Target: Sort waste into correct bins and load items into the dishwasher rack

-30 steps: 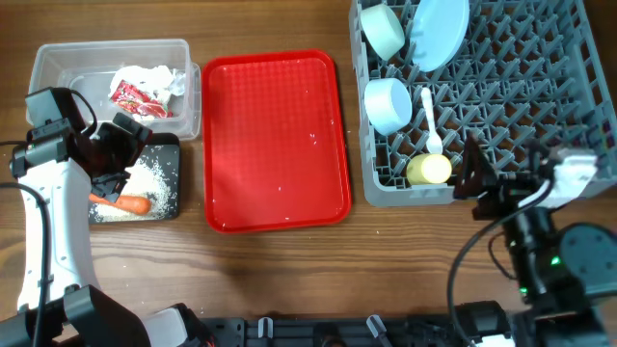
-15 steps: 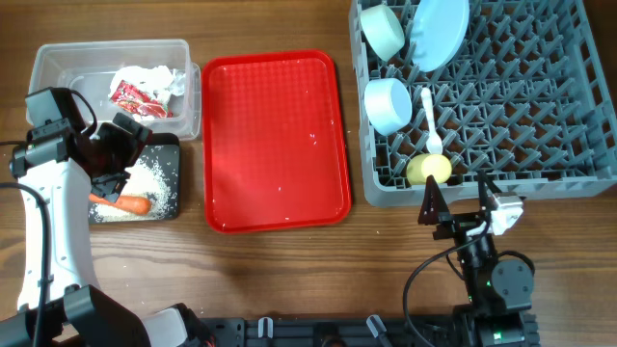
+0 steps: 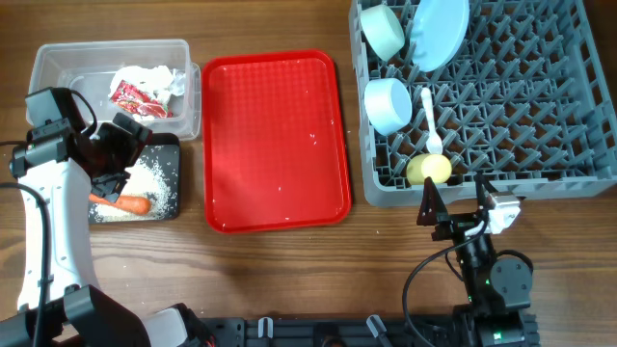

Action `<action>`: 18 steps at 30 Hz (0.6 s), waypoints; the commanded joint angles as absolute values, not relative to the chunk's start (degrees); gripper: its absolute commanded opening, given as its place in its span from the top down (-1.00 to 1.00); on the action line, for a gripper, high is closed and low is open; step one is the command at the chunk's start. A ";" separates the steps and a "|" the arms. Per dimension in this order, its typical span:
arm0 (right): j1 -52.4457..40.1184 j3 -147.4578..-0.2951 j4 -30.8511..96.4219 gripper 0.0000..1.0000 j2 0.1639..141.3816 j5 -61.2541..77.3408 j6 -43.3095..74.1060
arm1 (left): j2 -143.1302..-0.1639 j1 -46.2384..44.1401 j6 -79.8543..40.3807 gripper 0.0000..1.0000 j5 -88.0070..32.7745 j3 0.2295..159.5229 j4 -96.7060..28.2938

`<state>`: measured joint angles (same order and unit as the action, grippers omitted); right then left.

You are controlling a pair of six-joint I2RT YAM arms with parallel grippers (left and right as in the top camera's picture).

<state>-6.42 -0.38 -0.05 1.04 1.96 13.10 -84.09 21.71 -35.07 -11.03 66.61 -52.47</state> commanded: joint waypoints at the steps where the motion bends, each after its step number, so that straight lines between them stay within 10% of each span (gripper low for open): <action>1: -6.13 -0.30 -0.14 -1.00 0.27 3.09 12.01 | -83.50 21.98 -35.20 -0.99 -11.51 66.65 -52.34; 10: -6.13 -0.30 -0.14 -0.99 0.27 3.09 12.03 | -56.16 -2.55 -16.67 -1.00 -0.12 49.34 -20.75; 18: -6.13 -0.30 -0.14 -0.99 0.27 3.09 12.03 | -24.56 -2.42 -17.10 -1.00 -3.18 8.47 14.92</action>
